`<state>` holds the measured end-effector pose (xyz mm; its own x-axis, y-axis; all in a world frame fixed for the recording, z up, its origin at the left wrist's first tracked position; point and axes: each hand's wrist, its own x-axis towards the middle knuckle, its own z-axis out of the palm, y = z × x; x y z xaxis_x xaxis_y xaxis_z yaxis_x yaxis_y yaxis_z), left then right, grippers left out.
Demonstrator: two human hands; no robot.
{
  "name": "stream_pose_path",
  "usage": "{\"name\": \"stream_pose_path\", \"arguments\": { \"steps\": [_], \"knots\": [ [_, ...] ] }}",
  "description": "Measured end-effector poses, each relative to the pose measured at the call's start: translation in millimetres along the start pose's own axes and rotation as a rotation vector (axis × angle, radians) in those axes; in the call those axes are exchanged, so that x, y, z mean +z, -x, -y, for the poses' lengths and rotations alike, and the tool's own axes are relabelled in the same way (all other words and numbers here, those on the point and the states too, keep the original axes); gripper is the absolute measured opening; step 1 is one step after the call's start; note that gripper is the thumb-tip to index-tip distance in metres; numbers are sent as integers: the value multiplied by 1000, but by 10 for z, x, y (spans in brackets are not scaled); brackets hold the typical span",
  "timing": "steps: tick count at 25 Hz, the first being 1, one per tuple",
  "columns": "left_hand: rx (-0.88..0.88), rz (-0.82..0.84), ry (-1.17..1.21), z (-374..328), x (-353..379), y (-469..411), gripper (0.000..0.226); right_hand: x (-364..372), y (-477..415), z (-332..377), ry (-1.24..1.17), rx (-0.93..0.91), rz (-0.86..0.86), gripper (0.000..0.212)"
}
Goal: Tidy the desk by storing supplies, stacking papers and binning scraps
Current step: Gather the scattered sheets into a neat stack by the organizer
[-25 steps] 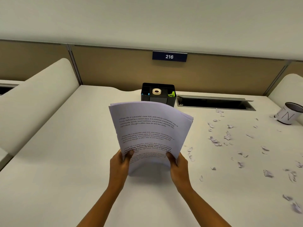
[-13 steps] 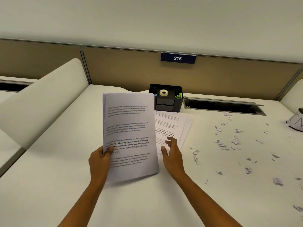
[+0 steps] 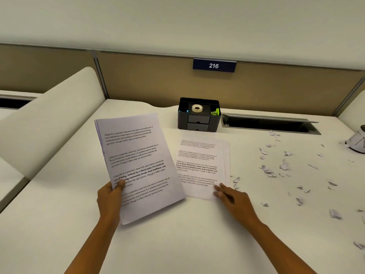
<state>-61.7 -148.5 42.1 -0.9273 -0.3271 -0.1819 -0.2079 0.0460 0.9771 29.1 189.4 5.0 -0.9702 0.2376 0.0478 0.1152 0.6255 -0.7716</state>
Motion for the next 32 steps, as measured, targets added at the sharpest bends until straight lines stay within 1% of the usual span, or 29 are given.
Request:
{"name": "stream_pose_path", "arguments": {
  "steps": [2,4,6,7,8,10,11,12,14,17,20,22,23,25,28,32],
  "knots": [
    [-19,11,12,18,15,15,12,-162,111,-38,7,-14,-47,21],
    [-30,19,5,27,30,31,10,-245,180,-60,13,-21,-145,18],
    [-39,30,4,29,57,53,9,-239,192,-41,72,-16,-263,23],
    [-42,39,2,30,69,68,10,-197,187,-12,103,11,-298,24],
    [-43,48,0,28,77,82,11,-133,167,17,130,72,-314,31],
    [-45,60,-7,22,97,115,12,-7,115,87,256,250,-284,65],
    [-45,63,-9,21,104,129,12,34,88,139,344,323,-267,79],
    [-43,65,-10,18,106,139,12,56,51,185,412,383,-246,87],
    [-46,64,-14,15,103,149,10,38,-9,273,493,475,-209,91],
    [-57,61,-19,22,101,162,9,-9,-88,355,592,573,-149,85],
    [-74,64,-10,41,111,172,11,-27,-139,399,573,621,-85,81],
    [-85,72,-10,53,119,181,13,-32,-155,399,509,606,-66,70],
    [-88,76,-14,57,121,182,14,-26,-148,390,463,579,-80,60],
    [-90,79,-27,56,118,189,16,0,-97,386,361,527,-164,40],
    [-91,53,-48,54,82,179,15,12,17,444,284,405,-395,33],
    [-97,-1,-81,65,49,171,15,-204,107,770,270,63,-718,23]
  ]
}}
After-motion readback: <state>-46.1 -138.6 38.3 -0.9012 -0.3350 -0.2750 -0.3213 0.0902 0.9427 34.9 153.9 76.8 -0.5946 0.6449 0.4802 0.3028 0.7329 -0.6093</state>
